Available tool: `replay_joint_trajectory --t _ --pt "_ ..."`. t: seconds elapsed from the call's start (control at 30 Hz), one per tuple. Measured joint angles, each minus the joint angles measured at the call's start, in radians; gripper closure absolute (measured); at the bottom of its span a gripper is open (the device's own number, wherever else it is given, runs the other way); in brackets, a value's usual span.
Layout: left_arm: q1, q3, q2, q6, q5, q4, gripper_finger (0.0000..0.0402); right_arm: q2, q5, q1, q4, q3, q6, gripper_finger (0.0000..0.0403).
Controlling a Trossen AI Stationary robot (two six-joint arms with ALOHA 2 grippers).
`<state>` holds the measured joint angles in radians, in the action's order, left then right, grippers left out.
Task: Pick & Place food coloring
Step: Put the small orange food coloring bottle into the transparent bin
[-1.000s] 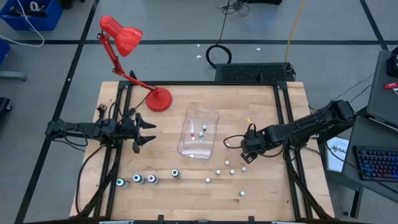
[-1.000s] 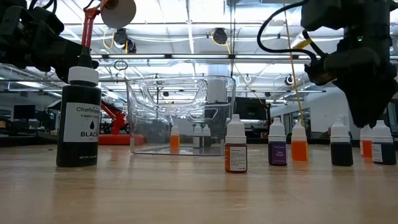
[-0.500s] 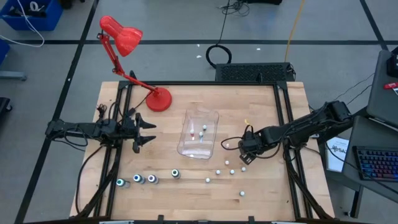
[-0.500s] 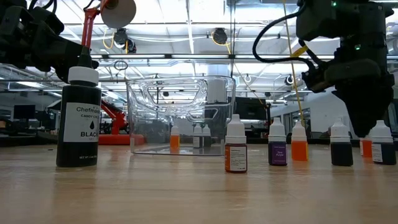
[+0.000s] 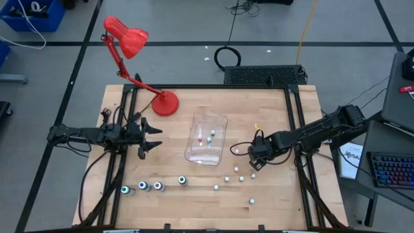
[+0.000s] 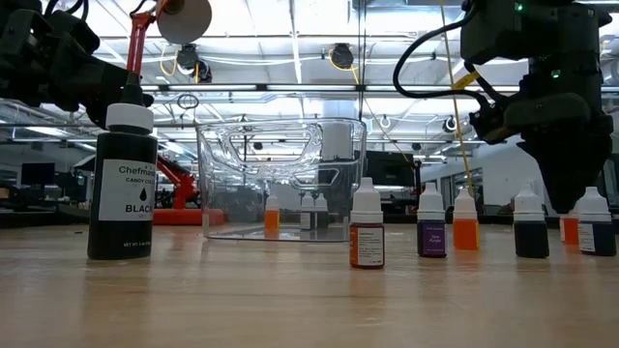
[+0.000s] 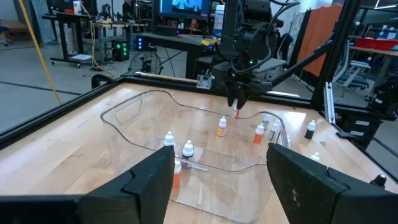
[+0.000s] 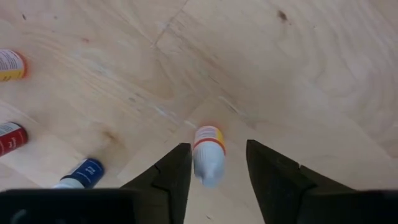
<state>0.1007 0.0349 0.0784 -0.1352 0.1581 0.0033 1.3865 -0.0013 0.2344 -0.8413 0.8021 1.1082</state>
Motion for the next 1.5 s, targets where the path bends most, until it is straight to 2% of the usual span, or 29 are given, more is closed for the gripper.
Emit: replay_joint_trajectory --t 0.5,0.87,1.13,1.37,1.5 --pt "0.0 0.0 0.0 0.0 0.0 0.0 0.0149 -0.001 -0.028 0.0 -0.005 0.0 -0.023 0.036" --pt "0.0 0.0 0.0 0.0 0.0 0.0 0.0149 -0.007 -0.026 -0.016 0.042 0.016 -0.116 0.0363" --pt "0.0 0.0 0.0 0.0 0.0 0.0 0.0149 -0.008 0.074 -0.077 0.038 0.244 -0.323 0.0363" --pt "0.0 0.0 0.0 0.0 0.0 0.0 0.0149 0.005 0.164 -0.142 0.032 0.556 -0.558 0.0363" --pt "0.0 0.0 0.0 0.0 0.0 0.0 0.0149 0.085 0.191 -0.164 -0.039 0.774 -0.674 0.0363"
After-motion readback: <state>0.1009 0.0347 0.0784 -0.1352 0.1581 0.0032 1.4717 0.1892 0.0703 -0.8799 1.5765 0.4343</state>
